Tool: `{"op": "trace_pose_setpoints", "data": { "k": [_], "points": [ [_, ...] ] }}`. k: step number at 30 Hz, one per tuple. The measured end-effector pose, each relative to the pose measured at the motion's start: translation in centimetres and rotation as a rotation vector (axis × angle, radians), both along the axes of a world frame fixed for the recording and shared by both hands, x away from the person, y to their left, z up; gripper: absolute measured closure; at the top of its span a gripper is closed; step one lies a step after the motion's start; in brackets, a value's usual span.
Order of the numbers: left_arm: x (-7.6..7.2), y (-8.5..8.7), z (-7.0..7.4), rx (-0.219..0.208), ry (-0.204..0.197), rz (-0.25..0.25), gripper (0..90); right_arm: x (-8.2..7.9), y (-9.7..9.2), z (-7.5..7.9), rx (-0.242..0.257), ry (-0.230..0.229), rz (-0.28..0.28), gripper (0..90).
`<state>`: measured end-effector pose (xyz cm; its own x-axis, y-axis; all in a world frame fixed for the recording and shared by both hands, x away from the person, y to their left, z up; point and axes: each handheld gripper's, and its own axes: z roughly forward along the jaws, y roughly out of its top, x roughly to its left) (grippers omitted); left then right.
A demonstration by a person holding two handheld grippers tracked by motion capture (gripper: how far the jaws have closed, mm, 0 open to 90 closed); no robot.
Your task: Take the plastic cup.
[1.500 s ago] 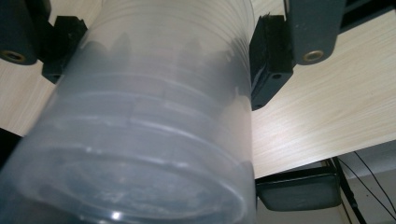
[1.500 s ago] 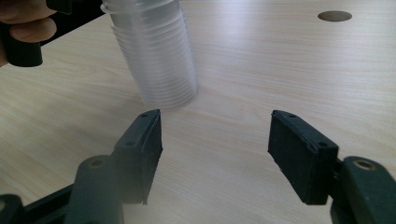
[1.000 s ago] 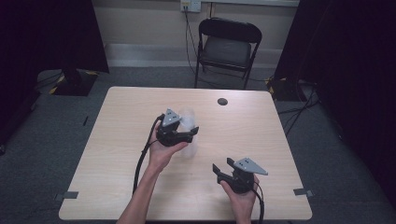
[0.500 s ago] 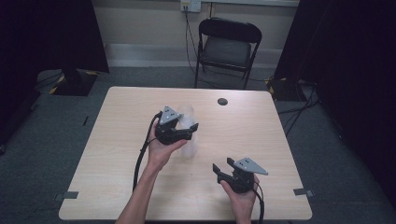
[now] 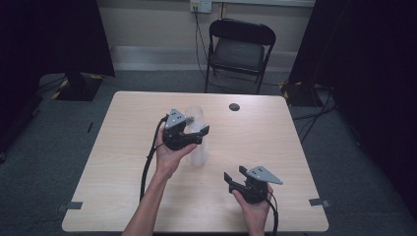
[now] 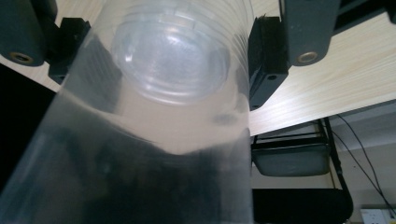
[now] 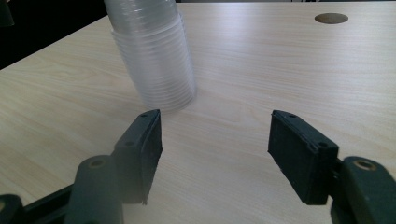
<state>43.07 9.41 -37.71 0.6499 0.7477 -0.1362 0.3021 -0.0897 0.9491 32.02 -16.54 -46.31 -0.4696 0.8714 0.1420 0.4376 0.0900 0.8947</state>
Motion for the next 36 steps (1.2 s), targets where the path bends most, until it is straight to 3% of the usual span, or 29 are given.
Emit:
{"op": "trace_pose_setpoints", "data": {
  "k": [7,14,18,24,32,36],
  "points": [
    [-0.1,0.3,0.5,-0.019,-0.008,0.006,32.4,0.0,0.0,0.0,0.004,-0.001,0.001,34.6],
    [0.0,1.1,0.8,-0.082,0.004,-0.026,32.7,-0.1,0.0,0.0,0.005,-0.002,0.001,34.6],
    [0.0,1.4,1.0,-0.088,0.007,-0.038,32.7,-0.1,0.0,-0.1,0.006,0.0,0.0,33.9],
    [-0.4,1.9,1.7,-0.12,-0.009,-0.019,32.8,-0.1,0.0,-0.1,0.008,-0.001,0.004,33.9],
    [-1.5,2.8,2.6,-0.126,-0.024,-0.026,32.7,-0.1,0.2,0.0,0.008,-0.007,0.011,33.9],
    [-2.2,3.6,1.9,-0.125,-0.006,-0.014,32.5,0.0,0.2,0.0,0.005,-0.009,0.017,33.9]
  ]
}}
